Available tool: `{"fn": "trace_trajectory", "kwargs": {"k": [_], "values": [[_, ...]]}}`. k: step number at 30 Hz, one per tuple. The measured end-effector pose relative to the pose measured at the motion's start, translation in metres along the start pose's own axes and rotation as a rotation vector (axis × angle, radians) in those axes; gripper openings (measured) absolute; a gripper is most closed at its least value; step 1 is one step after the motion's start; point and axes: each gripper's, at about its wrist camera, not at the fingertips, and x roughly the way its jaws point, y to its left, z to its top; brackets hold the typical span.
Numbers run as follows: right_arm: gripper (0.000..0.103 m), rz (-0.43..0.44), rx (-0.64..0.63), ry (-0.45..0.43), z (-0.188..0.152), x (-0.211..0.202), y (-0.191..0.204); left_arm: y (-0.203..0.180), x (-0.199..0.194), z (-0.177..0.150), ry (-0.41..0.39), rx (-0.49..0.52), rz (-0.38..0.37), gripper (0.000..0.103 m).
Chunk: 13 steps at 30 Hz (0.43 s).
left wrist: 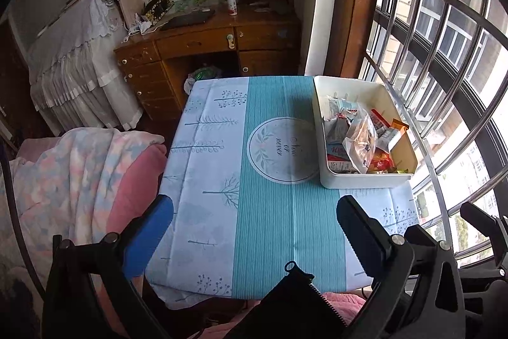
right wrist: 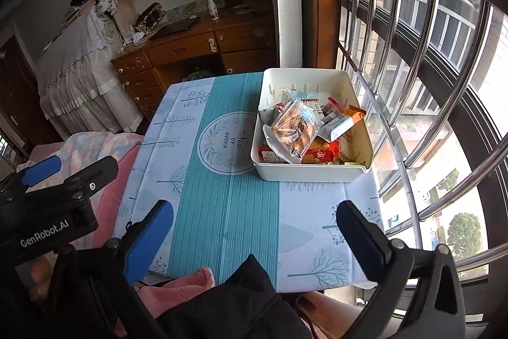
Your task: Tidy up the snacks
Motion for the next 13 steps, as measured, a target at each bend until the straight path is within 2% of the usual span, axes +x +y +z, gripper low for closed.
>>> {"fn": "trace_trajectory", "kwargs": {"k": [13], "values": [[0.103,0.009,0.007,0.023,0.0010,0.0083,-0.0022,-0.0008,0.0059,-0.0001,0.011,0.002,0.007,0.102]]}}
